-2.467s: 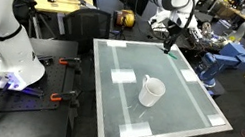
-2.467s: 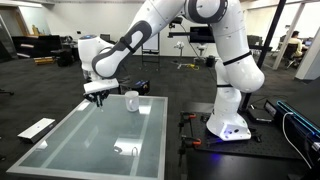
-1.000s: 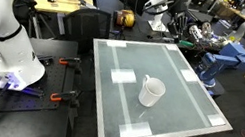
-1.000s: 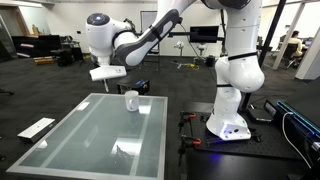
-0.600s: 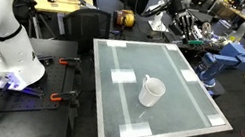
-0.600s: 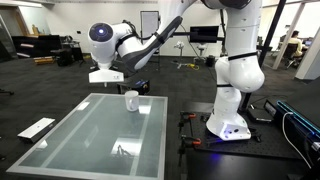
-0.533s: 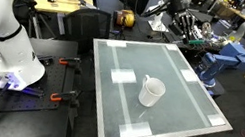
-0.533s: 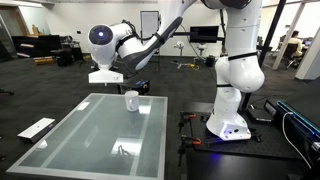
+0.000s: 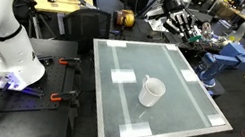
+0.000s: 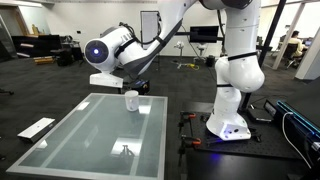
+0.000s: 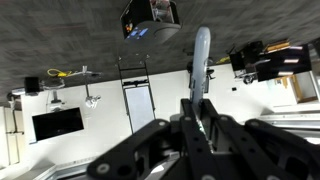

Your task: Put the pen in the white mug

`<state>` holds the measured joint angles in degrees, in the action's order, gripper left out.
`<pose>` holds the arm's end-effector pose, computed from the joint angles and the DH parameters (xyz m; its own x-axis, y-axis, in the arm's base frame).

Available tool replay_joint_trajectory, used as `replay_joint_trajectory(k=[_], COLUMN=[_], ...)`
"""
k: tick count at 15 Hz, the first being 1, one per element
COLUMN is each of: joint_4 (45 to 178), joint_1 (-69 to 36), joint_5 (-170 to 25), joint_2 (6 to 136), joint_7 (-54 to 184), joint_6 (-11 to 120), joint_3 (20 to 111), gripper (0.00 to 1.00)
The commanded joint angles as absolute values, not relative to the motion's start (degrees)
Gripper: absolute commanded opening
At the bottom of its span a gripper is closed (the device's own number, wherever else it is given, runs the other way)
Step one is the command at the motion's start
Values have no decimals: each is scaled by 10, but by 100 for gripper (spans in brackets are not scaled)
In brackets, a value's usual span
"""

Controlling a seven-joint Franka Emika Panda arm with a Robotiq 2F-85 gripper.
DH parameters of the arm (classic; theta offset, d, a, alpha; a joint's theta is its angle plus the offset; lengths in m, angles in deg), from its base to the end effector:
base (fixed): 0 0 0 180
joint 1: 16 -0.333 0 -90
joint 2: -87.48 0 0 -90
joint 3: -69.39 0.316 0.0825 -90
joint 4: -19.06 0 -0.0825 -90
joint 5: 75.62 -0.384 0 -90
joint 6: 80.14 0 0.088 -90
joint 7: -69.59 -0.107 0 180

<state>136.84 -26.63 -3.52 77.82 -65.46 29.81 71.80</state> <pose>0.5714 0.0628 0.3726 -0.0585 -0.4786 0.8761 -0.9542 -0.2312 -0.1901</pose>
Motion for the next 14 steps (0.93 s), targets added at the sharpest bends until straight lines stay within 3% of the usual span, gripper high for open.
replay_joint_trajectory(k=[1,14], joint_4=[1363,1353], joint_1=[-265,-261], joint_5=[-22,-32], joint_2=[764,710], joint_7=[-704,-645], joint_6=[220,82], joint_3=[735,743], gripper=[4,4])
